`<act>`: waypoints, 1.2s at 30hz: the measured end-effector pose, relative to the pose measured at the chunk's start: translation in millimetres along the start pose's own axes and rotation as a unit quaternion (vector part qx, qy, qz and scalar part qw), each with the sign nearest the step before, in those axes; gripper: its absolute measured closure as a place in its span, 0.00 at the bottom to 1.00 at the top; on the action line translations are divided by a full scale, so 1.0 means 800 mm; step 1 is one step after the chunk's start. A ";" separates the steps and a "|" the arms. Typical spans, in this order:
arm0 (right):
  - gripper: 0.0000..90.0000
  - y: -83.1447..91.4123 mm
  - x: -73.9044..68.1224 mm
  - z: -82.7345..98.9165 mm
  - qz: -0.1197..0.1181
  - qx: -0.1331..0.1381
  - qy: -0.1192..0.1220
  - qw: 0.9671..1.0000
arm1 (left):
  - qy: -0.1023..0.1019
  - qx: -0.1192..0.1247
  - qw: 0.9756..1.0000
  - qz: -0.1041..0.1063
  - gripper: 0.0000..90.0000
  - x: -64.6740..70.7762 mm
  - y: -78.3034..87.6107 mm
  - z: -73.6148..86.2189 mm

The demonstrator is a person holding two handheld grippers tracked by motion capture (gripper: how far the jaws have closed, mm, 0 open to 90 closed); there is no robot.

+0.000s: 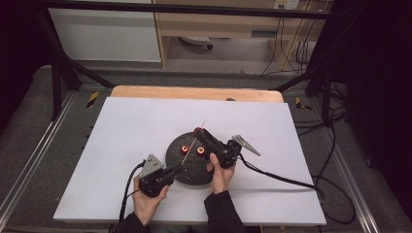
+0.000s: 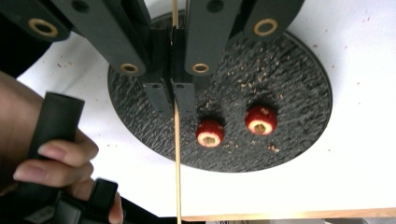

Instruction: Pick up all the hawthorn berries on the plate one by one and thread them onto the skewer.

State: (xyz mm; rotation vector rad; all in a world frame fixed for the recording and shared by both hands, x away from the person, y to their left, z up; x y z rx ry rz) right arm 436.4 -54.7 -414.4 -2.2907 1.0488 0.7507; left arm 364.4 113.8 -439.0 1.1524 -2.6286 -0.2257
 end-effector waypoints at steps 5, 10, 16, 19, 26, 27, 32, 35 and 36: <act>0.69 0.003 -0.002 0.002 -0.001 -0.003 0.002 1.000 | -0.002 0.001 1.000 0.002 0.98 0.000 -0.006 -0.007; 0.70 0.005 -0.003 0.005 -0.003 -0.009 0.002 1.000 | -0.003 0.001 1.000 0.004 0.98 0.000 -0.011 -0.014; 0.70 0.008 -0.005 0.008 -0.006 -0.019 0.001 1.000 | -0.007 0.001 1.000 0.004 0.98 -0.001 -0.017 -0.022; 0.70 0.009 -0.006 0.009 -0.008 -0.023 0.000 1.000 | -0.011 0.002 1.000 0.003 0.98 0.000 -0.020 -0.026; 0.70 0.014 -0.008 0.016 -0.010 -0.037 0.001 0.999 | -0.011 0.000 1.000 0.003 0.98 0.001 -0.026 -0.031; 0.70 0.014 -0.008 0.017 -0.011 -0.039 0.002 0.999 | -0.012 -0.001 1.000 0.004 0.98 0.001 -0.026 -0.031; 0.70 0.016 -0.008 0.020 -0.011 -0.047 0.000 0.999 | -0.016 -0.002 1.000 0.004 0.98 0.001 -0.029 -0.034; 0.70 0.018 -0.009 0.023 -0.010 -0.053 0.002 0.999 | -0.016 -0.003 1.000 0.005 0.98 0.001 -0.030 -0.034; 0.70 0.019 -0.009 0.023 -0.011 -0.054 0.003 0.998 | -0.017 -0.004 1.000 0.005 0.98 0.001 -0.031 -0.035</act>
Point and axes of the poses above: each handheld gripper's, and its own axes: y roughly backward along the jaws, z roughly out of its underside, x roughly to its right, the point moved 5 cm from there along -y, roughly forward along the jaws, and after that the axes turned 10 degrees about x, right-handed, at the moved point
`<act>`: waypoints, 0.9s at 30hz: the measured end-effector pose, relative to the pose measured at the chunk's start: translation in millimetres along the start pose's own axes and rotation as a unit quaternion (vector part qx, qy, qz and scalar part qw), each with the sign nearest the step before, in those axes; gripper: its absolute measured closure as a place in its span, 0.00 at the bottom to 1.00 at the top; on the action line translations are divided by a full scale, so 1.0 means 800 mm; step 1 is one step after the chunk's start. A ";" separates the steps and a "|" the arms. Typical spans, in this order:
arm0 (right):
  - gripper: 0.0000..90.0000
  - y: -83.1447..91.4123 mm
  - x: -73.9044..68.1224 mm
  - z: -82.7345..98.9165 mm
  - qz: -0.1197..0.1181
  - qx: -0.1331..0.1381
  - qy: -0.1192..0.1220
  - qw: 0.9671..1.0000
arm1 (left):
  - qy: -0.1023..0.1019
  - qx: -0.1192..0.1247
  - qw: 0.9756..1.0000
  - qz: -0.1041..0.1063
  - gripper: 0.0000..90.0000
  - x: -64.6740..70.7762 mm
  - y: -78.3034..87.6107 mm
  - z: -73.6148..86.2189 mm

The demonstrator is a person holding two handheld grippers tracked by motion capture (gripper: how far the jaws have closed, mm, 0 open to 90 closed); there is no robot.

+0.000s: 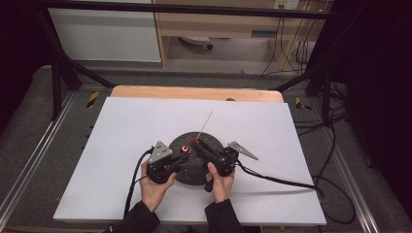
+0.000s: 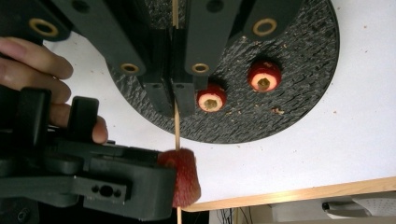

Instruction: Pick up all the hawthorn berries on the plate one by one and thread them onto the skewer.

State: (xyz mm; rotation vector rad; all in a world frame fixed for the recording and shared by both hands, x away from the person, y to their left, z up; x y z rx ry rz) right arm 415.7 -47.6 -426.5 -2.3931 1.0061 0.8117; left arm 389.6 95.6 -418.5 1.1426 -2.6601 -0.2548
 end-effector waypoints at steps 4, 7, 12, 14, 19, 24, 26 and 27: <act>0.70 0.001 -0.001 0.002 -0.001 -0.006 0.001 1.000 | -0.002 0.000 1.000 0.000 0.98 0.000 -0.002 -0.001; 0.70 0.002 -0.001 0.004 -0.002 -0.012 0.002 1.000 | -0.002 0.000 1.000 0.001 0.98 0.000 -0.003 -0.001; 0.69 0.003 0.000 0.005 -0.002 -0.021 0.007 1.000 | -0.002 0.000 1.000 0.005 0.98 0.000 -0.002 0.000; 0.67 0.003 -0.001 0.005 -0.002 -0.027 0.006 1.000 | -0.003 -0.001 1.000 0.005 0.98 -0.001 -0.001 0.002; 0.52 0.005 0.000 0.000 -0.001 -0.052 0.025 0.998 | -0.010 -0.001 1.000 0.002 0.98 -0.008 0.010 0.005; 0.31 0.010 0.003 -0.010 0.001 -0.086 0.065 0.994 | -0.010 -0.011 1.000 -0.005 0.98 -0.022 0.024 0.012; 0.27 0.011 0.005 -0.011 0.002 -0.098 0.073 0.993 | -0.006 -0.020 1.000 -0.003 0.98 -0.027 0.029 0.017; 0.24 0.012 0.006 -0.011 0.002 -0.109 0.081 0.991 | -0.006 -0.023 1.000 -0.005 0.98 -0.030 0.032 0.019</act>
Point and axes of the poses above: each handheld gripper's, and its own axes: y roughly backward along the jaws, z roughly out of its underside, x roughly to its right, the point moved 5 cm from there along -y, roughly forward along the jaws, and after that the axes turned 10 degrees about x, right-handed, at the moved point
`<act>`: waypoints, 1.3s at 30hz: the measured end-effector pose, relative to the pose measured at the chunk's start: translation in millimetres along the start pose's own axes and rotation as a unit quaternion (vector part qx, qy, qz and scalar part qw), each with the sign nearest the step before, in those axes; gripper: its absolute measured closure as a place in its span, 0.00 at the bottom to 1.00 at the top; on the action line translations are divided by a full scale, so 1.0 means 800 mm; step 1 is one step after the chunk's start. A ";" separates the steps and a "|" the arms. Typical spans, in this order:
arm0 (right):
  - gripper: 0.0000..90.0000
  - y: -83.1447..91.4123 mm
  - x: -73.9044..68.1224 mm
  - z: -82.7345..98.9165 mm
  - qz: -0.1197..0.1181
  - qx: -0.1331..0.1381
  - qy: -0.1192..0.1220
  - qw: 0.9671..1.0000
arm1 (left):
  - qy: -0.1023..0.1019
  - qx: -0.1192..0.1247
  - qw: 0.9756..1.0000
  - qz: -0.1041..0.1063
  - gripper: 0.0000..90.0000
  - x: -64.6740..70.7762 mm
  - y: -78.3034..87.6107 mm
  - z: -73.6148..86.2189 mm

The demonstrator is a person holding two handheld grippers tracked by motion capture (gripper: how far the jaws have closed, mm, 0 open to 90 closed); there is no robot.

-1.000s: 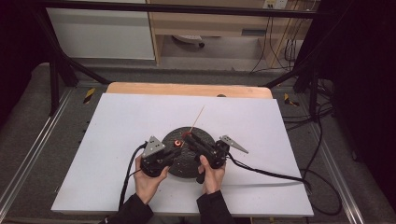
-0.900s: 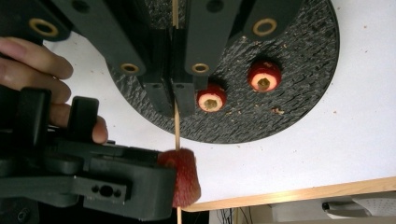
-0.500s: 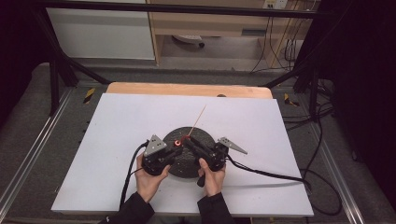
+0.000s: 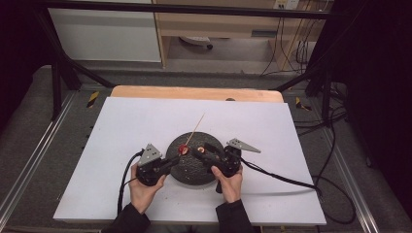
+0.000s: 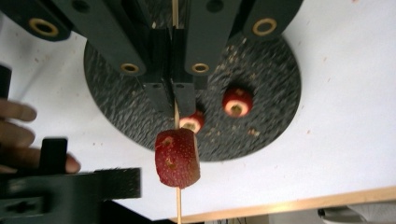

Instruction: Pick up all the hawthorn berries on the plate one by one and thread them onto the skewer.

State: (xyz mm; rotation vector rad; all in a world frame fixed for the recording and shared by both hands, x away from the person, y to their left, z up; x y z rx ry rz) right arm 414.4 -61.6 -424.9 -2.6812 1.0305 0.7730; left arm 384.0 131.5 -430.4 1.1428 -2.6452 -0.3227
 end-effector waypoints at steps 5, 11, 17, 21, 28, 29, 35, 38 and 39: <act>0.10 0.005 0.008 0.006 0.005 -0.064 0.034 0.997 | -0.010 -0.017 1.000 -0.006 0.98 -0.012 0.014 0.011; 0.05 0.012 0.019 0.011 0.016 -0.120 0.065 0.991 | -0.022 -0.033 0.999 -0.007 0.98 -0.021 0.030 0.019; 0.04 0.018 0.024 0.011 0.027 -0.164 0.094 0.982 | -0.030 -0.042 0.999 -0.009 0.98 -0.030 0.050 0.029; 0.04 0.021 0.029 0.009 0.039 -0.185 0.109 0.976 | -0.030 -0.048 0.998 -0.010 0.98 -0.036 0.061 0.037; 0.04 0.018 0.033 0.002 0.063 -0.222 0.134 0.964 | -0.035 -0.054 0.998 -0.010 0.98 -0.045 0.075 0.050; 0.04 0.016 0.033 0.001 0.064 -0.228 0.135 0.962 | -0.036 -0.055 0.998 -0.010 0.98 -0.046 0.076 0.051; 0.04 0.001 0.035 -0.004 0.085 -0.261 0.151 0.950 | -0.040 -0.062 0.997 -0.013 0.98 -0.050 0.084 0.058; 0.05 -0.010 0.035 -0.006 0.092 -0.272 0.151 0.946 | -0.038 -0.061 0.997 -0.014 0.98 -0.051 0.085 0.060; 0.05 -0.012 0.035 -0.007 0.094 -0.276 0.151 0.945 | -0.038 -0.060 0.997 -0.015 0.98 -0.051 0.085 0.060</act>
Point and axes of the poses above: each handheld gripper's, and its own axes: y roughly backward along the jaws, z roughly out of its underside, x roughly to its right, the point moved 5 cm from there along -y, roughly forward along the jaws, and after that the axes turned 10 degrees about x, right-handed, at the moved point
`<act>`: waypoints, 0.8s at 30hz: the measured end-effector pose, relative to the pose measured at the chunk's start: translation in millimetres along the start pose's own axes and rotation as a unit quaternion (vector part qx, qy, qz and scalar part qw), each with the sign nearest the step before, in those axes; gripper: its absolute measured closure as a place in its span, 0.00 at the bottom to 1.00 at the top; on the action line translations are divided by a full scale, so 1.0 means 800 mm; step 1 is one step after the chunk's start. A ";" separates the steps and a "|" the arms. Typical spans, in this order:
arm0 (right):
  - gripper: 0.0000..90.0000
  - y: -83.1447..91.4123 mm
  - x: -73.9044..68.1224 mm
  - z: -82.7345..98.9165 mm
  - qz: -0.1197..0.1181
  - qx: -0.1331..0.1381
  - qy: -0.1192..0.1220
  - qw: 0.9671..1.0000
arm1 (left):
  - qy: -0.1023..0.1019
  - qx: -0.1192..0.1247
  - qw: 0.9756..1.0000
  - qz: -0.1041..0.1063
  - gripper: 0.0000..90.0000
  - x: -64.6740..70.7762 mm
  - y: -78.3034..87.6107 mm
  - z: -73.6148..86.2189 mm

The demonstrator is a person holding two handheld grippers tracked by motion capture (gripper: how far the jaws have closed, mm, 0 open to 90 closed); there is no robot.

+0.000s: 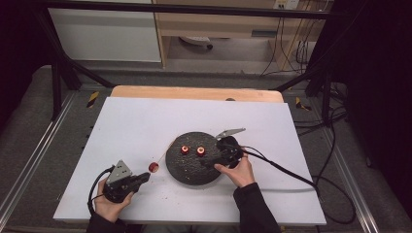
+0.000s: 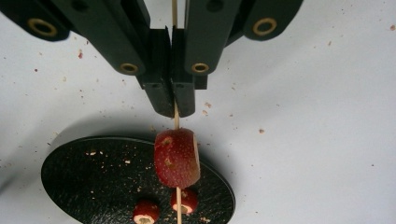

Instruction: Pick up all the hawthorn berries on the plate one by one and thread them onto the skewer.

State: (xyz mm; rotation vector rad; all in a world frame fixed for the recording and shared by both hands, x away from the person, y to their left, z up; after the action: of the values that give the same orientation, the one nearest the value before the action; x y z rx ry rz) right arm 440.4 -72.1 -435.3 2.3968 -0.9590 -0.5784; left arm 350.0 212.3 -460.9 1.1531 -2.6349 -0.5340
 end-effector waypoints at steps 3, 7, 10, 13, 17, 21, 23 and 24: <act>0.06 -0.010 -0.002 -0.007 0.007 -0.007 0.001 1.000 | -0.002 0.000 1.000 -0.001 0.98 -0.001 0.000 0.001; 0.08 -0.024 -0.002 -0.017 0.021 -0.026 0.003 0.999 | -0.001 -0.001 1.000 -0.001 0.98 -0.002 0.001 0.001; 0.10 -0.033 -0.003 -0.026 0.032 -0.036 0.009 0.999 | 0.001 0.001 1.000 -0.002 0.98 -0.004 0.002 0.001; 0.13 -0.040 -0.005 -0.035 0.043 -0.051 0.019 0.998 | 0.004 0.003 1.000 -0.003 0.98 -0.006 0.003 0.001; 0.19 -0.052 -0.004 -0.042 0.056 -0.074 0.025 0.995 | 0.006 0.004 1.000 -0.005 0.98 -0.008 0.004 0.001; 0.27 -0.062 0.001 -0.043 0.067 -0.096 0.031 0.993 | 0.007 0.001 1.000 -0.005 0.98 -0.008 0.003 0.002; 0.30 -0.065 0.002 -0.042 0.068 -0.103 0.021 0.992 | 0.007 0.000 1.000 -0.004 0.98 -0.008 0.002 0.003; 0.33 -0.067 0.003 -0.041 0.066 -0.109 0.017 0.992 | 0.007 0.000 1.000 -0.004 0.98 -0.008 0.002 0.003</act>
State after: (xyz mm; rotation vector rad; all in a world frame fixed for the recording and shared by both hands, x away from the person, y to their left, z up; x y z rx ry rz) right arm 487.6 -31.0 -441.1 2.1271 -0.9773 -0.5600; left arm 352.3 218.7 -462.4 1.1633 -2.6202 -0.5268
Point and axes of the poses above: each handheld gripper's, and its own axes: y roughly backward along the jaws, z roughly out of its underside, x roughly to its right, the point moved 5 cm from there along -y, roughly forward along the jaws, and after that the axes turned 10 degrees about x, right-handed, at the moved point
